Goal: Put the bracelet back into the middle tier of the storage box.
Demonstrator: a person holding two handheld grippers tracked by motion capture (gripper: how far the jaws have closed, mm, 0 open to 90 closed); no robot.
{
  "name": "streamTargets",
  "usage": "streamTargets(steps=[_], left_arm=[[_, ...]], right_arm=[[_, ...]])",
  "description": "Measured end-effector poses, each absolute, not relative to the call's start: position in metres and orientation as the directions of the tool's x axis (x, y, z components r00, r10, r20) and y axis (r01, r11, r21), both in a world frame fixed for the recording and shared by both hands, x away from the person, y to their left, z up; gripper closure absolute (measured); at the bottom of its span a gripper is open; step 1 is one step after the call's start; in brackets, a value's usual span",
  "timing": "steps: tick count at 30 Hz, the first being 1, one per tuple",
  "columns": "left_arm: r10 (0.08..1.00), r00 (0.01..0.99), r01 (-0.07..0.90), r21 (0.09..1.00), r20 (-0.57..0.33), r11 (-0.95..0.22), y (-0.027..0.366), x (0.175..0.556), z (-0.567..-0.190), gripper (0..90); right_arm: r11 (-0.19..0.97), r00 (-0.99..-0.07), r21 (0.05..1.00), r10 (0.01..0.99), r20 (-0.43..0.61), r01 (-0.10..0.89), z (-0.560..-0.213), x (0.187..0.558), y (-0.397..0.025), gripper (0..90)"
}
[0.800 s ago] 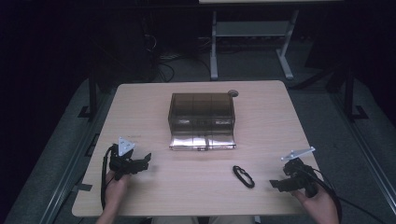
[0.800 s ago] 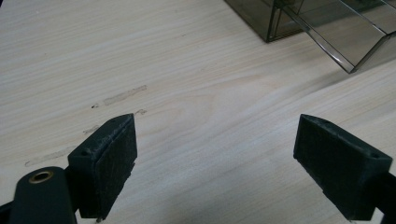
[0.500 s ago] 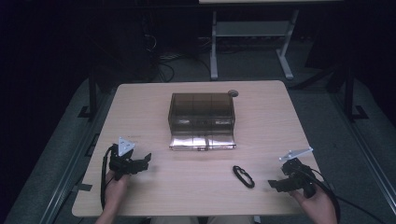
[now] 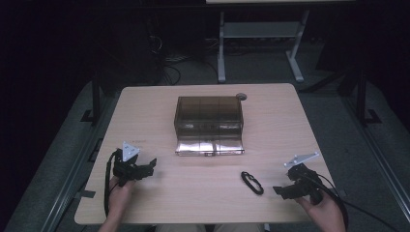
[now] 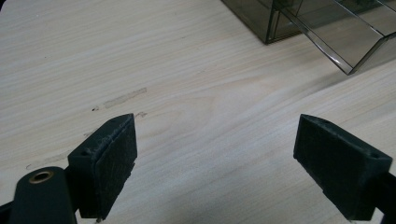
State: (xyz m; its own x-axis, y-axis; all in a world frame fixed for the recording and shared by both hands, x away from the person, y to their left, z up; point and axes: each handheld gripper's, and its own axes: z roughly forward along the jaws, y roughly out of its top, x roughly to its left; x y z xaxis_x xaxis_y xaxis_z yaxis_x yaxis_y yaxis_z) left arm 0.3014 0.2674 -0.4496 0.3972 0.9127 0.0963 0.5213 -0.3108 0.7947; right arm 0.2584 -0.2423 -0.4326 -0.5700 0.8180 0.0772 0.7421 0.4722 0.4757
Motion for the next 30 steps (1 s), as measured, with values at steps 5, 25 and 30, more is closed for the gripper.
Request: streamTargets(steps=[5, 25, 30], left_arm=[[0.912, 0.398, 0.517, 0.798, 0.096, -0.310, 0.268, 0.301, -0.449, 13.1], [0.910, 0.402, 0.521, 0.791, 0.104, -0.321, 0.265, 0.302, -0.450, 13.1], [0.910, 0.402, 0.521, 0.791, 0.104, -0.321, 0.266, 0.302, -0.450, 13.1]], right_arm=[[0.486, -0.584, 0.482, 0.809, 0.067, 0.729, -0.430, 0.258, -0.235, 25.5], [0.559, -0.652, 0.471, 0.756, 0.048, 0.682, -0.426, 0.261, -0.199, 25.5], [0.587, -0.677, 0.462, 0.735, 0.039, 0.665, -0.426, 0.263, -0.188, 25.5]])
